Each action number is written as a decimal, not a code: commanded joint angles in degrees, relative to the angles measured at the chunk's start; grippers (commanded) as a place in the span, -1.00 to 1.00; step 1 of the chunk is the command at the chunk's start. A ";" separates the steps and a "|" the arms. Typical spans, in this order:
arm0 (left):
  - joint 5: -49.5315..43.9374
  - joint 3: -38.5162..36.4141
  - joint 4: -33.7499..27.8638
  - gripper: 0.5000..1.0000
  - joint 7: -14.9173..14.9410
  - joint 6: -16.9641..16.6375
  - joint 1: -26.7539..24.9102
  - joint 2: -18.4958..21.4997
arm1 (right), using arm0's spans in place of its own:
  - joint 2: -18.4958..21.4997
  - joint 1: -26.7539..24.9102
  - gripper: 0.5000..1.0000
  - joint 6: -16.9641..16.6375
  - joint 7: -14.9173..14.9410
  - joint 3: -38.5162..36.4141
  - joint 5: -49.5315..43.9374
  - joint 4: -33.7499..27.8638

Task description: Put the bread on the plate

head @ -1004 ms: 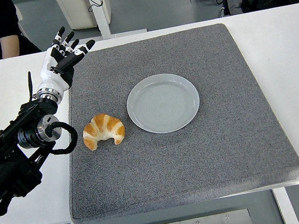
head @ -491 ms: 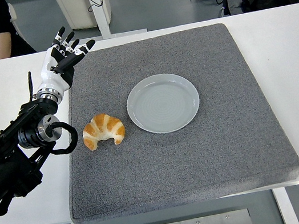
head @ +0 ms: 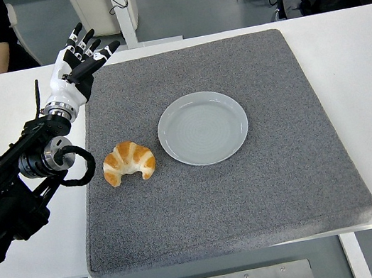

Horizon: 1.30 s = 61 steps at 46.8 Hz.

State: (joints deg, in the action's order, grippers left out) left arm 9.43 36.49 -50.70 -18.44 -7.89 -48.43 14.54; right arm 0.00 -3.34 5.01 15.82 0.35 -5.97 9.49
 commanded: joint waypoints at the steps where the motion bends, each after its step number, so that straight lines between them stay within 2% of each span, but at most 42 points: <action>1: 0.50 -0.02 -2.64 0.88 0.51 -0.02 0.18 1.54 | 0.00 0.00 1.00 0.00 0.00 0.00 0.00 0.00; 12: 1.20 -1.07 -10.46 0.86 4.11 -2.75 0.09 6.81 | 0.00 0.00 1.00 0.00 0.00 0.09 0.00 0.00; 19: 3.75 -6.60 -14.95 0.86 5.95 -5.03 -2.63 10.33 | 0.00 0.00 1.00 0.00 0.00 0.09 0.00 0.00; 24: 4.20 -12.31 -17.58 0.86 8.68 -6.53 -5.88 12.87 | 0.00 0.00 1.00 0.00 0.00 0.09 0.00 0.00; 34: 8.14 -28.22 -21.19 0.86 10.70 -6.62 -15.37 17.36 | 0.00 0.00 1.00 0.00 0.00 0.09 0.00 0.00; 40: 12.01 -34.64 -23.30 0.86 12.55 -6.53 -18.80 19.47 | 0.00 0.00 1.00 0.00 0.00 0.09 0.00 0.00; 48: 15.44 -38.68 -26.90 0.86 14.39 -6.53 -21.35 21.49 | 0.00 0.00 1.00 0.00 0.00 0.09 0.00 0.00; 61: 27.91 -43.70 -32.79 0.85 14.13 -6.53 -23.90 25.80 | 0.00 0.00 1.00 0.00 0.00 0.09 0.00 -0.09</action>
State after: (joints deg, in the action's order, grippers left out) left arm 34.29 -6.88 -82.43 -4.28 -14.41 -72.30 39.61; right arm 0.00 -3.34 5.01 15.83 0.44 -5.97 9.43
